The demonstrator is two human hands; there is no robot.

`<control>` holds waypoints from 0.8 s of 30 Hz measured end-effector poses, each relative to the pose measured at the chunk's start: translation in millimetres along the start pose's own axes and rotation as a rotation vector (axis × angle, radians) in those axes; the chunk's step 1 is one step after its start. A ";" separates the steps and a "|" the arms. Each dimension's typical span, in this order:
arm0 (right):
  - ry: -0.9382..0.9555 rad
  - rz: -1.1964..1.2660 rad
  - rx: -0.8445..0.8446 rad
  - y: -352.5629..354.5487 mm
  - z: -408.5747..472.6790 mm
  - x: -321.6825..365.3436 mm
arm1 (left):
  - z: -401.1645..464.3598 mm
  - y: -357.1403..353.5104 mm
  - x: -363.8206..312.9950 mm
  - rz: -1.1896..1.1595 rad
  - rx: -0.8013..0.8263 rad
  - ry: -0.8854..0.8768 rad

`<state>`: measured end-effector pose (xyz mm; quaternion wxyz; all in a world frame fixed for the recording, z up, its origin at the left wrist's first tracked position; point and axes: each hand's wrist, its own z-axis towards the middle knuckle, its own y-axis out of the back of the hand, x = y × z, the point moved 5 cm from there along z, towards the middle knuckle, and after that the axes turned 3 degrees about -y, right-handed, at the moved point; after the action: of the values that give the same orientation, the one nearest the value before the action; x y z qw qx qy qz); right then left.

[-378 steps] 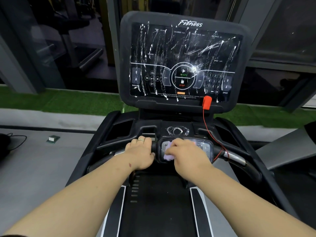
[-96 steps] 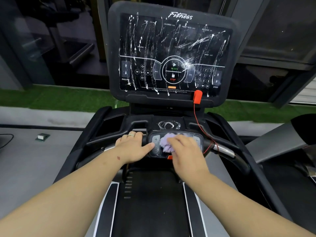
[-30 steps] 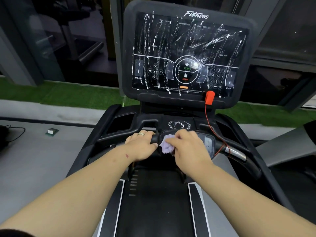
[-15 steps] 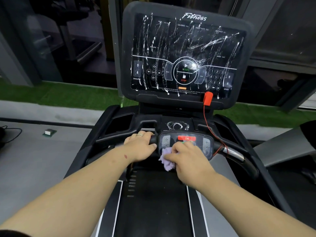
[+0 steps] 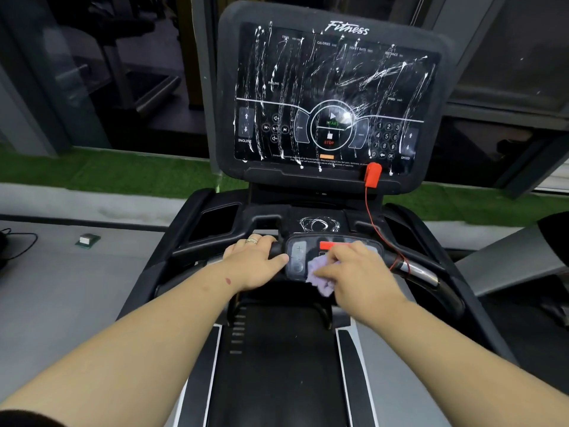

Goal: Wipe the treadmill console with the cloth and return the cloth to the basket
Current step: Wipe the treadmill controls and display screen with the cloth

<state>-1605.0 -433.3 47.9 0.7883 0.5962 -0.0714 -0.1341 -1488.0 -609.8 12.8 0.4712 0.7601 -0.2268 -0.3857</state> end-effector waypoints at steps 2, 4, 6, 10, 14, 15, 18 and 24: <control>-0.151 0.027 -0.049 4.2 -2.0 -16.1 | 0.8 -1.0 0.7 0.005 -0.002 0.003; -0.204 0.055 -0.084 0.9 -5.0 -3.5 | 1.5 -1.2 0.5 0.004 -0.008 0.007; -0.117 0.057 -0.039 -9.1 -8.1 25.4 | 1.5 -1.5 0.0 0.002 -0.010 0.009; 0.028 0.021 0.026 -6.6 -10.1 19.0 | 1.4 -2.8 2.0 -0.005 0.000 0.004; -0.287 0.076 -0.124 6.0 -17.5 -37.5 | 0.5 -3.9 1.0 0.028 -0.013 0.005; -0.360 0.089 -0.159 5.1 -19.1 -38.5 | 0.6 -3.6 0.1 0.028 -0.019 0.012; -0.313 0.103 -0.099 -7.7 -18.5 -5.6 | -1.2 -3.7 -2.7 -0.010 -0.048 0.030; -0.240 0.133 -0.073 6.0 -11.5 -42.1 | -3.4 2.6 -14.2 -0.140 -0.151 0.036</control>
<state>-1641.2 -408.7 52.4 0.8023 0.5409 -0.1997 -0.1544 -1493.8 -599.1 21.3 0.5032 0.7432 -0.1348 -0.4199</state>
